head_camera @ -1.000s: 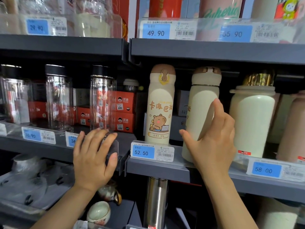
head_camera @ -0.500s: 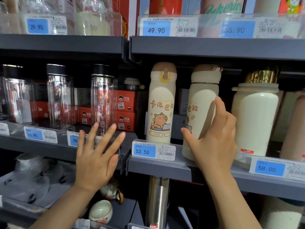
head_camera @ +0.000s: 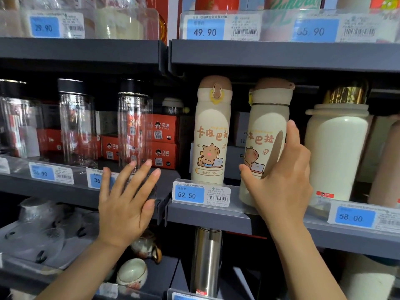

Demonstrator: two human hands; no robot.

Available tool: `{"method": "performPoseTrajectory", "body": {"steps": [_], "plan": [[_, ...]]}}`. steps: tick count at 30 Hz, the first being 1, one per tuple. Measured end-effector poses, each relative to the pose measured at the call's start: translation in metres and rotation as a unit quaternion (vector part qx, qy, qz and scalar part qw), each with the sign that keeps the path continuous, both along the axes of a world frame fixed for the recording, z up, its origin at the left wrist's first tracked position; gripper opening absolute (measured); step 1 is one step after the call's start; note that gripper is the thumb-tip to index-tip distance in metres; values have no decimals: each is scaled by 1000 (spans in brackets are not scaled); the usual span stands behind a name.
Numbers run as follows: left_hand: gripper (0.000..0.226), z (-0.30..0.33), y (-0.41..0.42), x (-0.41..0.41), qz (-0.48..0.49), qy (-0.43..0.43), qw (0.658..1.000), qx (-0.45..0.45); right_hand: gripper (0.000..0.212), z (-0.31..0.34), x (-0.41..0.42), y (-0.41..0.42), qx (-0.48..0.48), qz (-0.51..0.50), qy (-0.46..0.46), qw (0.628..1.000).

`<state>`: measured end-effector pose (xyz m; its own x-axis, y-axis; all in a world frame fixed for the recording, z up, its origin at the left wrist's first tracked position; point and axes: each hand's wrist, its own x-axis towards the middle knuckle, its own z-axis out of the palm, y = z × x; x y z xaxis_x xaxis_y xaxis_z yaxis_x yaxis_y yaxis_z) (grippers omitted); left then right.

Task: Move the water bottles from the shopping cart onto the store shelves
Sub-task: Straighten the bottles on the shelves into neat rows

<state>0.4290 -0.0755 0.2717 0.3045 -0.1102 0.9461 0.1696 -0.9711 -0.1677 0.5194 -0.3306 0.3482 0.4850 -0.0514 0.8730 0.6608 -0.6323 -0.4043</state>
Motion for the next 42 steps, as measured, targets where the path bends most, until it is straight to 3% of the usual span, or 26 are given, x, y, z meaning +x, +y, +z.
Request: {"method": "performPoseTrajectory", "body": {"steps": [4, 11, 18, 42], "plan": [[48, 0, 1, 0, -7, -3, 1000, 0, 103, -1, -1, -1, -9, 31, 9, 999], [47, 0, 0, 0, -10, -8, 1000, 3, 106, 1, 1, 2, -29, -18, 16, 999], [46, 0, 1, 1, -11, -16, 1000, 7, 99, -1, -1, -1, -15, 23, 34, 999], [44, 0, 3, 4, -13, -38, 999, 23, 94, -3, 3, -1, -20, 2, 21, 1000]]}}
